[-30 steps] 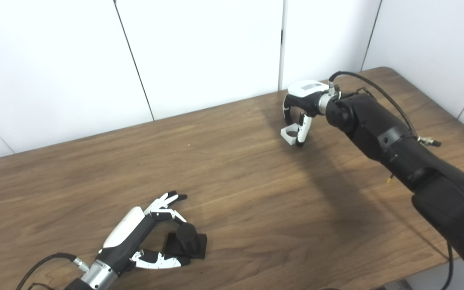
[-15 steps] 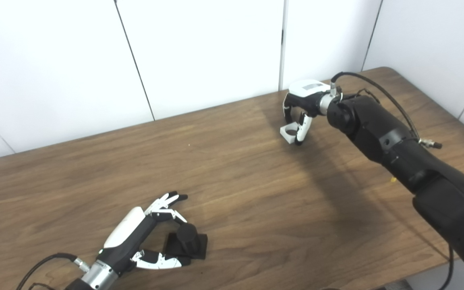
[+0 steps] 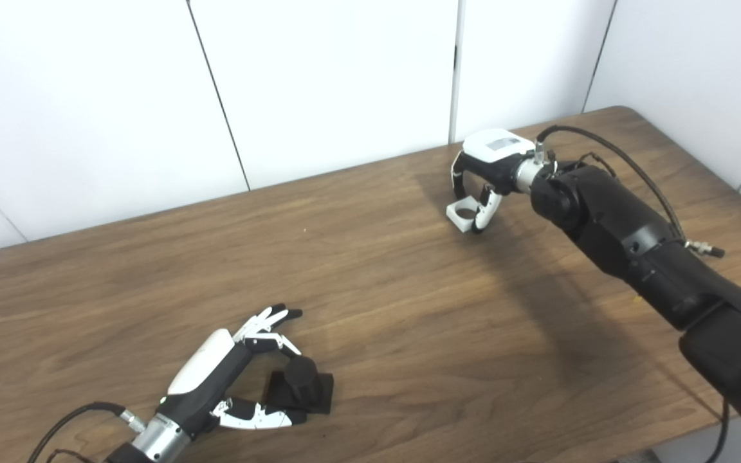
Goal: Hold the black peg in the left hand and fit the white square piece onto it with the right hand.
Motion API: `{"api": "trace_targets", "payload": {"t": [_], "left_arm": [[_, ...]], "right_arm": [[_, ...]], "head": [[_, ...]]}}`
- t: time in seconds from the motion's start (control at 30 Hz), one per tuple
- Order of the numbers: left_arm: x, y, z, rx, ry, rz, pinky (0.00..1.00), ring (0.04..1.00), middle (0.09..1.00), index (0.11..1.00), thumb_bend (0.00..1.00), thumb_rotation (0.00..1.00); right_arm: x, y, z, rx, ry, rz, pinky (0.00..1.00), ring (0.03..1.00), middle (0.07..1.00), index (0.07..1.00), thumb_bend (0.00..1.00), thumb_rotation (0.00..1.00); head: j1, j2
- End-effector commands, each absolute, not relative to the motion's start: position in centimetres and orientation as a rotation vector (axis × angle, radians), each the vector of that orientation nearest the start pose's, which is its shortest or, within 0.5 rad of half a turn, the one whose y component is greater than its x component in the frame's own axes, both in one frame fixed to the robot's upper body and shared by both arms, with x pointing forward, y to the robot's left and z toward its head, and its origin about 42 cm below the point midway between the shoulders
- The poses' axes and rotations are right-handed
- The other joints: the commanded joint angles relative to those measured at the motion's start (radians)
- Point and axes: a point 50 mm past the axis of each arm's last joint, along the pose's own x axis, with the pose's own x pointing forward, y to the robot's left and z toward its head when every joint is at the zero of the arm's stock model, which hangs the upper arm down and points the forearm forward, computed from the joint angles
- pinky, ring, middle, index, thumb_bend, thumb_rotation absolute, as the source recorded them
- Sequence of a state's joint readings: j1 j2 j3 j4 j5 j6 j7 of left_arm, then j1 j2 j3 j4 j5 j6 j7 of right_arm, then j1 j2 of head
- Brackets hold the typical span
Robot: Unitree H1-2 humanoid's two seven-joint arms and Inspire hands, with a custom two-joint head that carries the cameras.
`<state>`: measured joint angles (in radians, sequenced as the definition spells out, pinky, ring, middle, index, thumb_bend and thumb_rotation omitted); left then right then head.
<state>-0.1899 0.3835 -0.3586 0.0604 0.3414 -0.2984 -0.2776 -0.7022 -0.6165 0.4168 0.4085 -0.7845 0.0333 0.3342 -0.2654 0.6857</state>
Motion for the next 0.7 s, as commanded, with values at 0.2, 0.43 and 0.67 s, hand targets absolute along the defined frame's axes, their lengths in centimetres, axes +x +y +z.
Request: {"api": "trace_targets", "payload": {"t": [0.2, 0.43, 0.67], "left_arm": [[31.6, 22.1, 11.3, 0.849, -0.227, -0.771, 1.00, 1.000, 0.944, 0.493, 0.52, 0.06], [31.8, 22.1, 11.2, 0.862, -0.222, -0.772, 0.99, 1.000, 0.942, 0.493, 0.52, 0.06], [32.0, 21.9, 11.1, 0.875, -0.206, -0.771, 1.00, 1.000, 0.946, 0.493, 0.52, 0.07]], "right_arm": [[47.4, -31.8, 29.8, -1.596, -0.122, 0.301, 0.79, 0.830, 0.781, 0.485, 0.51, 0.14], [46.6, -30.8, 30.9, -1.597, -0.194, 0.329, 0.79, 0.822, 0.773, 0.485, 0.51, 0.14], [45.2, -29.1, 31.7, -1.592, -0.299, 0.411, 0.77, 0.816, 0.767, 0.483, 0.51, 0.14]], "head": [[0.004, 0.006], [0.015, 0.010], [0.042, 0.021]]}}
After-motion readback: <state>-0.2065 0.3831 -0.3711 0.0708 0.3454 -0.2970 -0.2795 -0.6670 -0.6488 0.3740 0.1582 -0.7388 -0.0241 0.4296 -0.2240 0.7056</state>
